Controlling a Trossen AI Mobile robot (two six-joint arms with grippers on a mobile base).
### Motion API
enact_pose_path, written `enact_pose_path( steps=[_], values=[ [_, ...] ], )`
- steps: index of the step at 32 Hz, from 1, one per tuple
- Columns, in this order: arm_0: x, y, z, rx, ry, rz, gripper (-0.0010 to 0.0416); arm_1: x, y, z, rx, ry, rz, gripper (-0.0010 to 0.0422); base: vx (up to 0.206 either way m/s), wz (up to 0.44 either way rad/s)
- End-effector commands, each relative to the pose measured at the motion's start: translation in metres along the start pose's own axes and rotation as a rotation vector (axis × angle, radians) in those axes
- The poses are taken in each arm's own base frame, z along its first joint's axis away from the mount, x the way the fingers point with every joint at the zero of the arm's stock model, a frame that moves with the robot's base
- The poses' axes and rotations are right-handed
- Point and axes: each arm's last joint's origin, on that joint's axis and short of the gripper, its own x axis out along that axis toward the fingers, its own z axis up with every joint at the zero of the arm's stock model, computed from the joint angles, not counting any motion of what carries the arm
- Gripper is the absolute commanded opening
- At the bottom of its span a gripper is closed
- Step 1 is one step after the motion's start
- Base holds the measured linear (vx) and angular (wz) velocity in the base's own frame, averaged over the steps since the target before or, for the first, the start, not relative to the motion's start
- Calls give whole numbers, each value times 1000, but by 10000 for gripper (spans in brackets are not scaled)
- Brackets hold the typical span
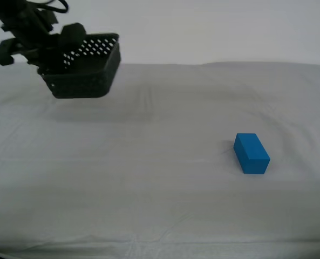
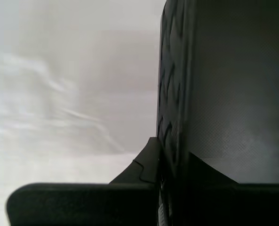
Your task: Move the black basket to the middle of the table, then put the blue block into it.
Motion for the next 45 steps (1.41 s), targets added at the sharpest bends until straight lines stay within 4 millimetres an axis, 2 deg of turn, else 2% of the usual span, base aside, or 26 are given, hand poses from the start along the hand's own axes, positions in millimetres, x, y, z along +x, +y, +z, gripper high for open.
enact_pose_path(
  steps=[1, 4, 6, 9, 12, 18, 21, 29, 32, 37, 42, 45],
  values=[
    [0, 0, 0, 4, -1, 2, 0, 18, -31, -7, 41, 30, -45, -1, 0, 0],
    [0, 1, 0, 3, -2, 3, 1, 39, -64, -10, 89, 79, -79, -1, 0, 0],
    [0, 1, 0, 3, -2, 3, 0, 48, -79, -8, 123, 93, -93, -1, 0, 0],
    [0, 1, 0, 3, -1, 15, 0, 68, -106, 2, 177, 102, -117, -1, 0, 0],
    [0, 1, 0, 3, 1, 22, 1, 84, -118, 15, 197, 113, -120, 0, 0, 0],
    [0, 2, -3, 6, 31, 32, 0, 99, -118, 16, 243, 151, -111, 1, 0, 0],
    [0, 2, -3, 8, 33, 31, 1, 99, -118, 16, 244, 150, -110, 25, 0, 0],
    [0, 2, -6, 59, 68, 28, 1, 99, -117, 18, 219, 124, -83, 207, 0, 0],
    [-1, 3, -10, 154, 114, 81, 1, 93, -119, 24, 189, 101, -88, 246, 0, 0],
    [-4, 10, -27, 211, 313, 267, 2, 74, -128, 45, 190, 13, -106, 254, 0, 0],
    [-10, 10, -45, 252, 515, 260, 2, 55, -140, 72, 216, -87, -130, 228, 0, 0],
    [-17, 13, -55, 295, 651, 266, 8, 41, -145, 91, 217, -194, -58, 206, 0, 0]
  ],
)
